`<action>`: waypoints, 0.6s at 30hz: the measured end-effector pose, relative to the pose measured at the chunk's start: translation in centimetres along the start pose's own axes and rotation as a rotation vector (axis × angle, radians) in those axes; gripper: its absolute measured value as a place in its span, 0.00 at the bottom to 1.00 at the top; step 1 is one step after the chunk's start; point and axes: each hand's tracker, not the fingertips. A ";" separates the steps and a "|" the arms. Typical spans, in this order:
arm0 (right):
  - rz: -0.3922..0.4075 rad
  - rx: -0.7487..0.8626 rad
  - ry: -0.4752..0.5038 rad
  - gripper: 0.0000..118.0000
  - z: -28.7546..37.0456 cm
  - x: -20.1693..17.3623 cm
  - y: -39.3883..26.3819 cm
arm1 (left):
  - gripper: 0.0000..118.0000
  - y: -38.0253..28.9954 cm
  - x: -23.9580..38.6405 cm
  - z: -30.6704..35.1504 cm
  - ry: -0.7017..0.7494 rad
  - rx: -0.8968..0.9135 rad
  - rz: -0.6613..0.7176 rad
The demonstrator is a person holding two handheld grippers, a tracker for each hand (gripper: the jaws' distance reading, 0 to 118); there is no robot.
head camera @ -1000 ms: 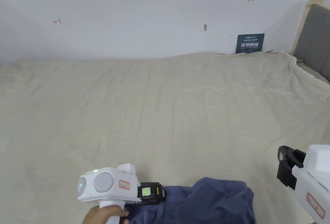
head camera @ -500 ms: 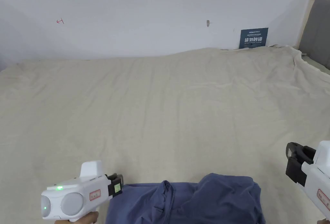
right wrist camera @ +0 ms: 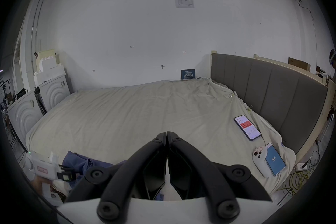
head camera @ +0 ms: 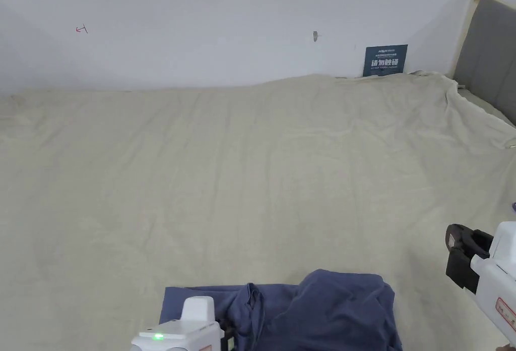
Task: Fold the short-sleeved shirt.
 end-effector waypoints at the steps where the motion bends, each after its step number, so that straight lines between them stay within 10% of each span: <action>1: -0.002 0.001 -0.004 0.00 0.1 0.2 0.0 | 0.00 -0.1 0.8 -0.3 0.002 0.003 -0.003; 18: 0.003 0.007 -0.015 0.00 0.4 0.6 0.6 | 0.01 4.6 -1.2 5.1 -0.204 0.023 0.114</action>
